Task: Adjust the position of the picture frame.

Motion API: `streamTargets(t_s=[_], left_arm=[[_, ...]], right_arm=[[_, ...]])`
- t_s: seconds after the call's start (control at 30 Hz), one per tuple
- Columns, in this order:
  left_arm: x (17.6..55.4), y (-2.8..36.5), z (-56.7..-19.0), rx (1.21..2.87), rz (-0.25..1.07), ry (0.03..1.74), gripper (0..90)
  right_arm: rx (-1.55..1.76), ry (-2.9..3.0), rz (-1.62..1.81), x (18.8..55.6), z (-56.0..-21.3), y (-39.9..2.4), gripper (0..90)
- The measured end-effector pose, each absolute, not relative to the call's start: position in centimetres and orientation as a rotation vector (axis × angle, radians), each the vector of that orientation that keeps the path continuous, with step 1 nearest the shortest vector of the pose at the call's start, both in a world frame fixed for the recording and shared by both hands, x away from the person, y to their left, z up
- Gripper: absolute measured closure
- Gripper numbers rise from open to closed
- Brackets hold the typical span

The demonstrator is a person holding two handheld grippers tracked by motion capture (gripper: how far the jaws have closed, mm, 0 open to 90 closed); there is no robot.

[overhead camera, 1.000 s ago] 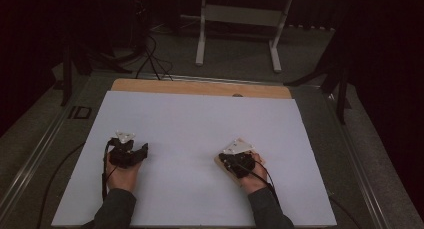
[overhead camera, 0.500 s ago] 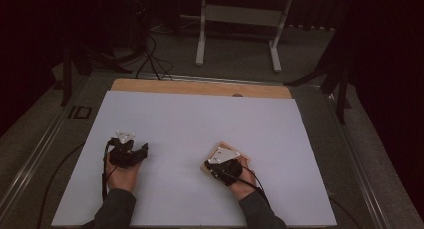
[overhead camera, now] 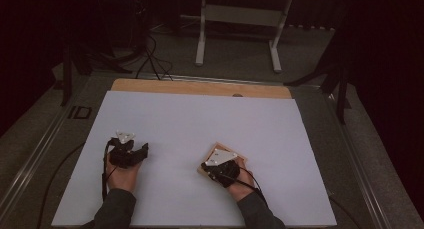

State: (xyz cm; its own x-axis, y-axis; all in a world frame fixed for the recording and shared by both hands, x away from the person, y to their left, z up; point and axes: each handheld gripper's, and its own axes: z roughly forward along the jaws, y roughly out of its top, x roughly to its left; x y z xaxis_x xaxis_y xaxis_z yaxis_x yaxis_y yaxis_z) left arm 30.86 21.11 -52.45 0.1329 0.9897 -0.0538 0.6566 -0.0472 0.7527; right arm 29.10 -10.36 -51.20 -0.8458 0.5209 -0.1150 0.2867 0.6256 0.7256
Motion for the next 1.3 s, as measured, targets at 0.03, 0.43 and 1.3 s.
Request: streamTargets(t_s=[0.03, 0.43, 1.3], left_arm=[[30.9, 21.1, -52.4, 1.775, 0.666, 1.590, 44.3], [30.8, 21.1, -52.4, 1.773, 0.663, 1.587, 44.4], [30.6, 20.8, -52.2, 1.773, 0.644, 1.557, 45.2]], right_arm=[[0.653, 2.534, 1.053, 29.1, -51.1, -10.5, 89.6], [0.784, 2.437, 1.102, 30.4, -49.4, -14.3, 89.6], [1.013, 2.400, 1.034, 31.2, -49.8, -21.9, 89.5]])
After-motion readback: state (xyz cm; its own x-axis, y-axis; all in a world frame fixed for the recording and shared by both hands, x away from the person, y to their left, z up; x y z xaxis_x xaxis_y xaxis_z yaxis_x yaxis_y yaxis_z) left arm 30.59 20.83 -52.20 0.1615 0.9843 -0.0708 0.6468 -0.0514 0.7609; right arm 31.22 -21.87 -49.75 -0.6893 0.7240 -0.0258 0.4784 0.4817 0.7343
